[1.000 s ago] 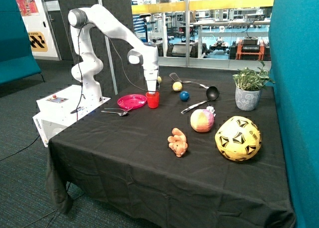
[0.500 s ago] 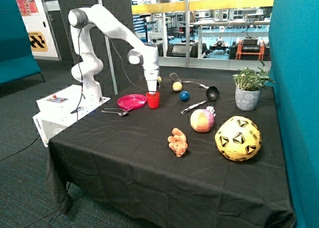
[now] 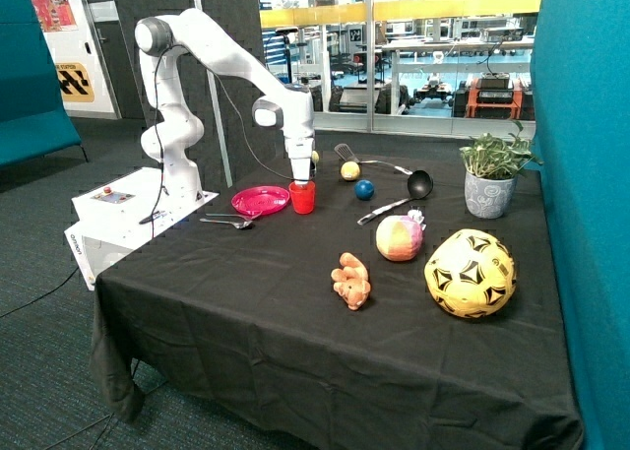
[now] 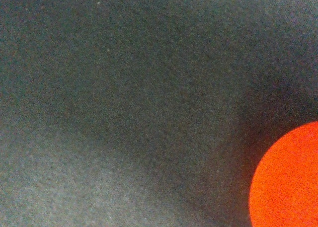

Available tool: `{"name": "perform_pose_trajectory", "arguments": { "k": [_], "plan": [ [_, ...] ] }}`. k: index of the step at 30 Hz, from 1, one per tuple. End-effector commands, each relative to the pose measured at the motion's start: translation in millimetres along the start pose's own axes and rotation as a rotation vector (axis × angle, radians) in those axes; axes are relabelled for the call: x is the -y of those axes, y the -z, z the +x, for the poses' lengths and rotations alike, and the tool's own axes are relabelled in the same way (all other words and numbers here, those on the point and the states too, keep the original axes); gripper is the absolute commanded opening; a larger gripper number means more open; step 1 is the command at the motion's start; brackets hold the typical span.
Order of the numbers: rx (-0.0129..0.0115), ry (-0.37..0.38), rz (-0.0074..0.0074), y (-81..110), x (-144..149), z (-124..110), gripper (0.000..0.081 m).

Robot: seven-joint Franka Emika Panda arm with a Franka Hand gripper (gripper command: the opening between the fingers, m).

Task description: Set the table

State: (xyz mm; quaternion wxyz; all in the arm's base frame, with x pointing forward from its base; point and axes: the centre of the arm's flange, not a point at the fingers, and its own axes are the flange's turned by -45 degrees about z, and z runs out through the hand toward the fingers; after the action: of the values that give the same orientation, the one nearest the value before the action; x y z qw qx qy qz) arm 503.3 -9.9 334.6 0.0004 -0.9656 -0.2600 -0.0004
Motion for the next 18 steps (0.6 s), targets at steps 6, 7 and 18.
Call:
{"name": "perform_pose_trajectory", "arguments": {
  "k": [6,7,18],
  "plan": [
    [0.001,0.002,-0.0007,2.2,2.2,-7.9,0.0515],
    [0.001,0.001,-0.0007,2.4,2.3,-8.4,0.0515],
    [0.001,0.004,-0.0006,10.0,3.0,-11.8,0.0497]
  ]
}}
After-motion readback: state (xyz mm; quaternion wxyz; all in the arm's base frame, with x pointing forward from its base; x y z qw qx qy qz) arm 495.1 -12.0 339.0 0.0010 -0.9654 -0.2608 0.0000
